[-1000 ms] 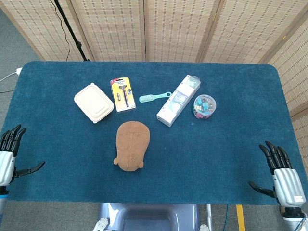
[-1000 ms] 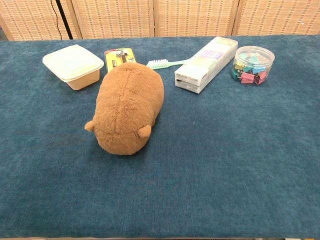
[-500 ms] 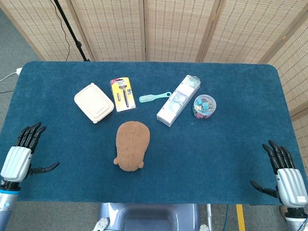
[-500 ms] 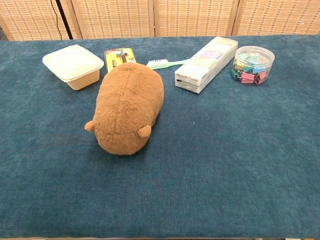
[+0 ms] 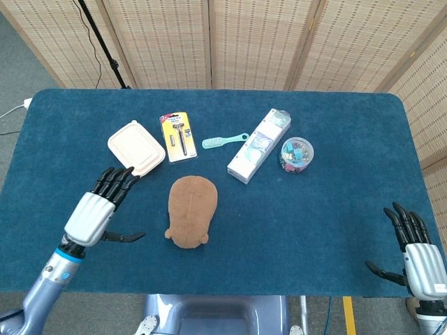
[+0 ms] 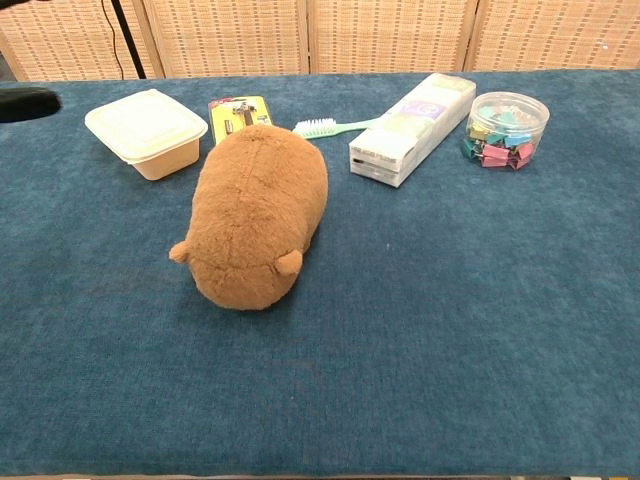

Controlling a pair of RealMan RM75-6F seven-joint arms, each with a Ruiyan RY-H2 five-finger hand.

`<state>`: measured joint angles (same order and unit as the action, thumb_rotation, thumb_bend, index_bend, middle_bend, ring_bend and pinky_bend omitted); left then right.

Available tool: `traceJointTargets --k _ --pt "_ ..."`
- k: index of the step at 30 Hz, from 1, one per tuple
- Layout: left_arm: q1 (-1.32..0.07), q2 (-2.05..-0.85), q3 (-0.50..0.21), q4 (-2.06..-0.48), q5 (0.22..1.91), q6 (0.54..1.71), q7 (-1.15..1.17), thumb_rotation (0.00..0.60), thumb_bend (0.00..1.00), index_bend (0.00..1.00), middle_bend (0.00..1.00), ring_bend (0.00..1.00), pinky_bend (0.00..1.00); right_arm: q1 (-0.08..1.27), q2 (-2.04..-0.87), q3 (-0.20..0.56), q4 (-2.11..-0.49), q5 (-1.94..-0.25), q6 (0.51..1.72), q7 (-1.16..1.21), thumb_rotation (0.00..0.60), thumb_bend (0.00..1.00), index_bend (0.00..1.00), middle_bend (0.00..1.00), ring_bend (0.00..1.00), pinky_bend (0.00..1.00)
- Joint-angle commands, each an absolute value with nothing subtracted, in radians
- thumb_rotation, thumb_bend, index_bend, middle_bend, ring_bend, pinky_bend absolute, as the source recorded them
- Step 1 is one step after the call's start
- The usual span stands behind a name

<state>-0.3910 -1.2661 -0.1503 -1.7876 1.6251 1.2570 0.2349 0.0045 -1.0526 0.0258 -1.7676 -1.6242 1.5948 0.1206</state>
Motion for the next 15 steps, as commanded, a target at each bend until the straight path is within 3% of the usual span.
traceJointTargets --k 1,9,15 --pt "-0.466 -1.330 -0.203 -1.818 1.537 1.167 0.331 0.073 0.00 0.00 0.00 0.00 0.00 0.007 -1.052 0.027 -1.767 -1.620 1.590 0.122 0.600 0.00 0.00 0.00 0.00 0.00" --pt "-0.569 -1.438 -0.265 -1.801 1.373 1.076 0.500 0.034 0.00 0.00 0.00 0.00 0.00 0.015 -1.055 0.032 -1.763 -1.606 1.574 0.125 0.600 0.00 0.00 0.00 0.00 0.00" --pt "-0.628 -1.527 -0.272 -1.742 1.270 1.036 0.570 0.027 0.00 0.00 0.00 0.00 0.00 0.020 -1.055 0.035 -1.760 -1.597 1.563 0.131 0.600 0.00 0.00 0.00 0.00 0.00"
